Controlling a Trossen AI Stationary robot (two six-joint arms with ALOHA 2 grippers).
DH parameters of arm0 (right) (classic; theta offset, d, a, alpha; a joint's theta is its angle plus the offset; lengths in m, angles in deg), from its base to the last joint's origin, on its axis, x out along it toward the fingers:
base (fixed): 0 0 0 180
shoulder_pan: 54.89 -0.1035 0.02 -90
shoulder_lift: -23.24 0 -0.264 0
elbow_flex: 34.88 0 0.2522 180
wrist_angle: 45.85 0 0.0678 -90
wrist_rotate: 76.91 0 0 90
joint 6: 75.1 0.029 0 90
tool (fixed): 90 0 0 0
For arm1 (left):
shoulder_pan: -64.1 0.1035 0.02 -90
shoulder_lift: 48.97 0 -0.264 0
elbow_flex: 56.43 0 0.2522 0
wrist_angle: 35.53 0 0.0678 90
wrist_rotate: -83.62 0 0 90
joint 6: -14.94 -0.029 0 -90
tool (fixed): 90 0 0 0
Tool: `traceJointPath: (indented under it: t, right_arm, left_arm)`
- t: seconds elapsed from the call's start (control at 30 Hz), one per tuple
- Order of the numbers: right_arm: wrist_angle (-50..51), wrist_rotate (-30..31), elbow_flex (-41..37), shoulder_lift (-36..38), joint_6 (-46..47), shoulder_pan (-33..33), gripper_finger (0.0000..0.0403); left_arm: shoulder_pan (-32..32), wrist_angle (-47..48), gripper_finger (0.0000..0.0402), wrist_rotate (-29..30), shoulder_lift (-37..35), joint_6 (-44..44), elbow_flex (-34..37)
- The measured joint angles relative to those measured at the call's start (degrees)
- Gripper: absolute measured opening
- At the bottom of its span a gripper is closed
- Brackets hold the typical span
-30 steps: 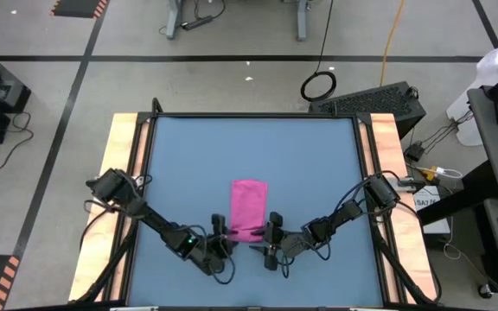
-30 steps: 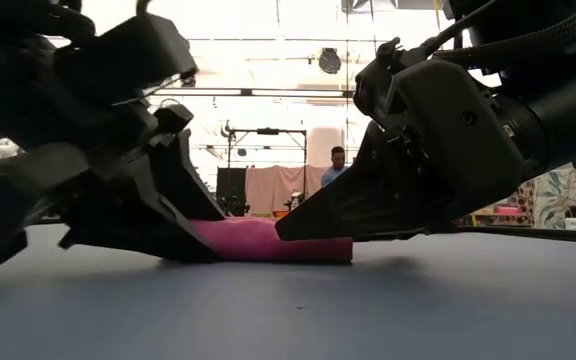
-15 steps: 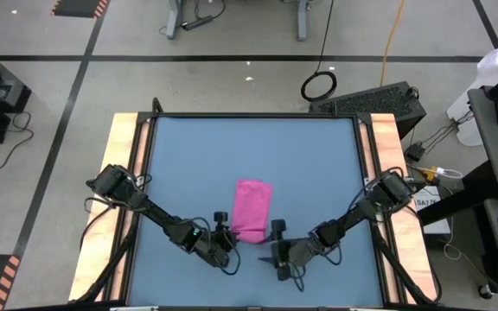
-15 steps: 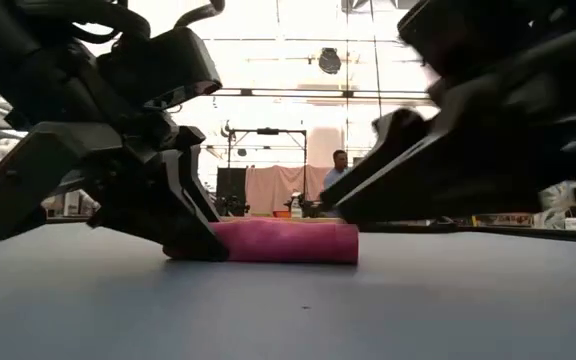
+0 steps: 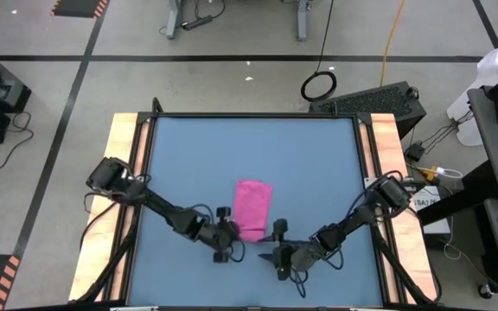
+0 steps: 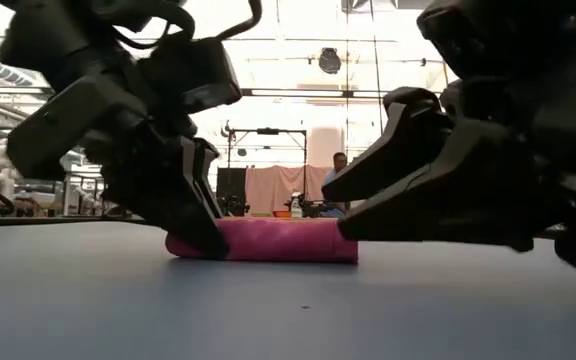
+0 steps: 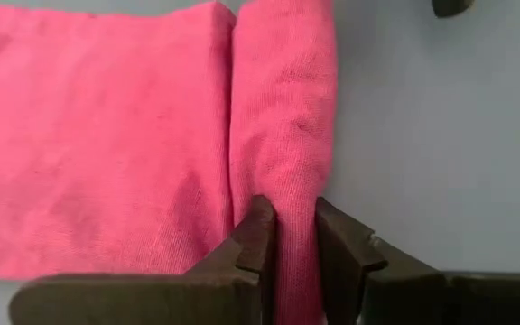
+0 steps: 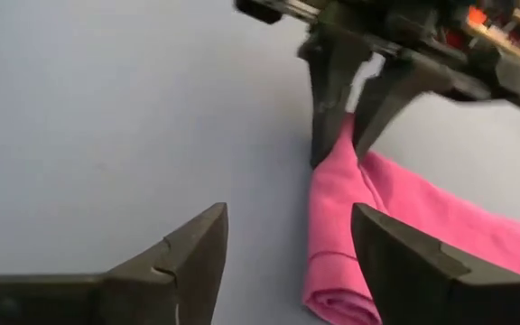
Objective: Roll towel into tight, uniform cylinder
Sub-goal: Roll the pink towel
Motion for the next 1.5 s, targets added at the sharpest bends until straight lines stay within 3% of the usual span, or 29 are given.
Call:
traceJointPath:
  t: [0.27,0.5,0.7,0.83,1.0,1.17,1.33,1.5]
  right_arm:
    - [-1.1,3.1,0.0,-1.2,-0.4,2.4,0.0207]
    - [1.6,2.7,0.1,-1.2,4.0,4.6,0.0196]
    - [5.0,-2.9,0.1,-1.2,13.2,7.3,0.0184]
    - [6.6,-3.4,0.2,-1.2,19.6,8.0,0.0150]
    - [6.9,-3.8,0.2,-1.1,22.1,8.1,0.0080]
    - [7.7,-5.7,0.2,-1.0,26.5,8.2,0.0027]
    - [8.3,-6.3,0.2,-1.0,32.2,8.2,0.0035]
    - [8.7,-6.6,0.2,-1.0,34.1,8.2,0.0060]
  left_arm:
    - [5.9,0.7,0.0062,-13.2,-0.7,1.5,-0.1]
    - [9.3,1.1,0.0063,-20.6,-0.8,1.5,-0.1]
    - [9.9,1.2,0.0063,-21.2,-0.8,1.5,-0.2]
    - [9.8,1.1,0.0063,-21.0,-0.8,1.5,-0.2]
    - [8.7,1.0,0.0066,-18.2,-0.8,1.8,-0.1]
    - [6.4,3.1,0.0102,-9.8,-1.9,1.4,-0.1]
    - [3.4,5.6,0.0163,-1.1,-6.5,1.2,0.4]
    - [-2.6,3.4,0.0204,12.5,-9.9,-4.9,0.1]
